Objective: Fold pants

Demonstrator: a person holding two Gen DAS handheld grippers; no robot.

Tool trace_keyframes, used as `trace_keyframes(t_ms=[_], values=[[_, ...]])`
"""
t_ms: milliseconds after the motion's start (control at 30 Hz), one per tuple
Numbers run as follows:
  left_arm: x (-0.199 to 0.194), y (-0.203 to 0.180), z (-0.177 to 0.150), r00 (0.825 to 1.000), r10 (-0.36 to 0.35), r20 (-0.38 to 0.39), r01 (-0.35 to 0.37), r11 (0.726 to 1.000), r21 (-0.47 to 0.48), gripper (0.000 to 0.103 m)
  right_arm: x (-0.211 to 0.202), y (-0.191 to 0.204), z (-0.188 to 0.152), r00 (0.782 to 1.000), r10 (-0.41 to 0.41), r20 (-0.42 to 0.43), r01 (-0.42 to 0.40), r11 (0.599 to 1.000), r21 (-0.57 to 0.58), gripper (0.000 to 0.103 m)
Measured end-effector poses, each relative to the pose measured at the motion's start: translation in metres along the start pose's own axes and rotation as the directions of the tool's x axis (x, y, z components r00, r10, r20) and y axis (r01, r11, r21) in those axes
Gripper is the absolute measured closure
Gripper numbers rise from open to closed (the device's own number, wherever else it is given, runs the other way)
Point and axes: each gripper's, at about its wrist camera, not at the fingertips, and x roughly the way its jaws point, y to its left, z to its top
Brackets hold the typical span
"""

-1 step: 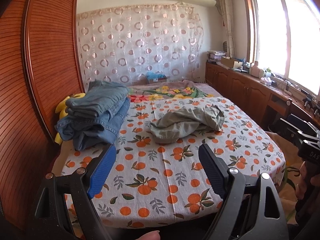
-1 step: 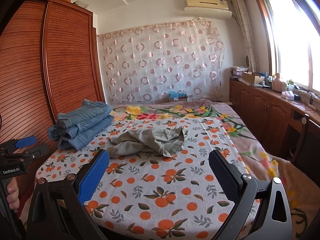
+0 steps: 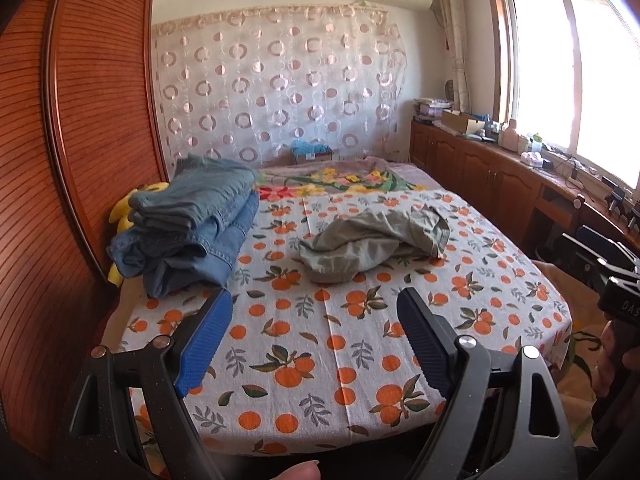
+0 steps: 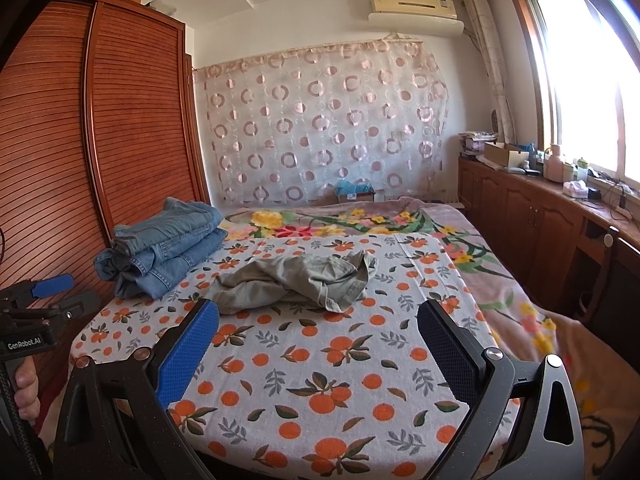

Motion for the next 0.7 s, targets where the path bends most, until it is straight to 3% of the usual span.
trace_keyframes(t_ms=[333, 700], values=[[0.065, 0.006, -0.024, 0.992, -0.043, -0.115, 0.049, 0.997, 0.051, 0.018, 0.025, -0.011, -0.012, 0.997, -0.004, -0.078, 0.005, 1.0, 0.005, 0.003], [0.124, 0.011, -0.031, 0.979, -0.095, -0.182, 0.116, 0.987, 0.108, 0.018, 0.043, -0.032, -0.013, 0.99, -0.011, -0.142, 0.01, 1.0, -0.004, 0.003]])
